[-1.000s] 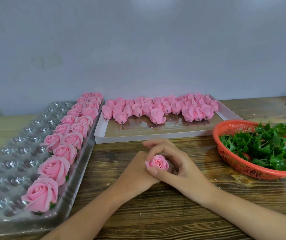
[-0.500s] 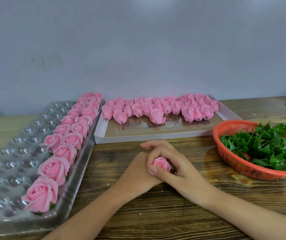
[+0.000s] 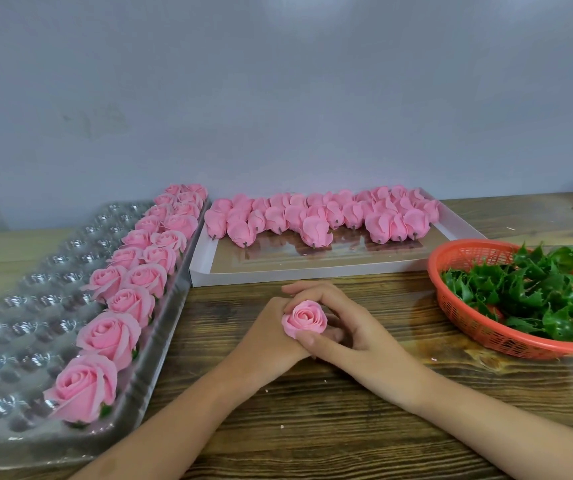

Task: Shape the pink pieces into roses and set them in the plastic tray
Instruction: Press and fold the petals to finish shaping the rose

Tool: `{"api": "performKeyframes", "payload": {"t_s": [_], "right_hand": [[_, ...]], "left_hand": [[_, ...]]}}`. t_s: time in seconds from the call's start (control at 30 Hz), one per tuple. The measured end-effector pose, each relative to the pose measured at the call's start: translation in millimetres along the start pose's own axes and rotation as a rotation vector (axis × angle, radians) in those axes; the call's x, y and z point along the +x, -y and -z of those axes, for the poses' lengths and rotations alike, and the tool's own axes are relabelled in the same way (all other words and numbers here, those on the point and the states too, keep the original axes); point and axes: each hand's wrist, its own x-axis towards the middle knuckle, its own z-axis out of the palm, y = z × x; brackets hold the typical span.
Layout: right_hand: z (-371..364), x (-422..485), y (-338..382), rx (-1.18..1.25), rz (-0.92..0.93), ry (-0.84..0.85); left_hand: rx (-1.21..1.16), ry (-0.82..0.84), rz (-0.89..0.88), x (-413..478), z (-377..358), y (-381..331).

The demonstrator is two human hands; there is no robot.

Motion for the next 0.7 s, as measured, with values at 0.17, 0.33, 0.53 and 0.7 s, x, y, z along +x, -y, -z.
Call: {"api": "performKeyframes", "payload": {"t_s": [0.17, 0.33, 0.53, 0.7], "right_hand": [[0, 0, 4, 0.088, -0.042, -0.009], [0, 0, 3, 0.088, -0.042, -0.004], [1, -2, 0, 0.221, -0.070, -0.142], [-3, 0, 3, 0.065, -0.022, -0.189]], "left_hand": [[-0.070, 0.014, -0.022, -3, 7, -6], [-0.134, 0.010, -0.015, -3, 6, 0], [-0.155, -0.022, -0.075, -2, 3, 3], [-0.113, -0.015, -0.111, -1, 1, 3]]}}
